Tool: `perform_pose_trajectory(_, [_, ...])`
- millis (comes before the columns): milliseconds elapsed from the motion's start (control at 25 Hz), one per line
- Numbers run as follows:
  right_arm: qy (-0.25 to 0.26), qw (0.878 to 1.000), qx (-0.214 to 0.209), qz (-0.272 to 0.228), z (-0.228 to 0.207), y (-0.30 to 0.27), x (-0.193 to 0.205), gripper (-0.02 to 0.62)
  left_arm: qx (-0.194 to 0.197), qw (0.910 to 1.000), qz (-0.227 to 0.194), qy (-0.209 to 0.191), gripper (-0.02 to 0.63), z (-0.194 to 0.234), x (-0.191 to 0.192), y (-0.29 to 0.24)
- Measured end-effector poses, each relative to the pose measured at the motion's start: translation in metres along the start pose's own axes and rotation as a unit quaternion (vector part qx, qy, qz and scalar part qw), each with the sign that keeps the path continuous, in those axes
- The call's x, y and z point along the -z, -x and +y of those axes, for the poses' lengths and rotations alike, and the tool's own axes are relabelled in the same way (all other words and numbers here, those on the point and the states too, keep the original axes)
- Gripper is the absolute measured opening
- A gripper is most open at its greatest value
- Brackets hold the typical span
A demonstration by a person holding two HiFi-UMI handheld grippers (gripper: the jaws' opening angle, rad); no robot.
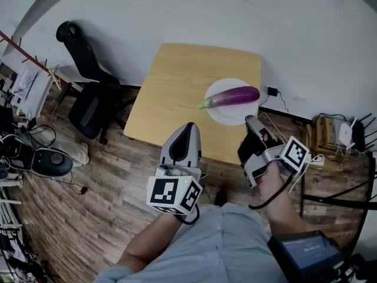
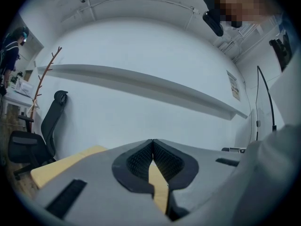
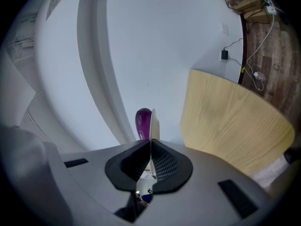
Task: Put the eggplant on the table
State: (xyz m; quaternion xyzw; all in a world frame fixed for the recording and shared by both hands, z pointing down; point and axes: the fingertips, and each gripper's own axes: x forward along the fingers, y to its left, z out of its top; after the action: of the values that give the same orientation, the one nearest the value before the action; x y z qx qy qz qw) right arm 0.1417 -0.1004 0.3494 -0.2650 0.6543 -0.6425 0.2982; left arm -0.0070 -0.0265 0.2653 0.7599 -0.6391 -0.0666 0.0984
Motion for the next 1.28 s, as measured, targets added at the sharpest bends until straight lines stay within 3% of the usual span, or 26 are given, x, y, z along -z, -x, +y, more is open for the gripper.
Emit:
perform_pose_trajectory(560, [-0.005,1.0,0.019,0.001,-0.018,-0.086,-0.013,0.008,0.001,0.9996,0.017,0.02,0.008,0.066,-0.001,-0.072])
perform_pose_trajectory(840, [-0.012,1.0,0.017,-0.007,-0.022,-0.096,-0.014,0.008,0.012,0.9996,0.021,0.013,0.008,0.069,-0.002,-0.083])
perform_pose_trajectory(1280, [-0.013,0.999,0.018,-0.024,-0.024,-0.181,-0.006,0.008,0.032,0.9989,0.031,0.015,0.008,0.139,-0.018,-0.133])
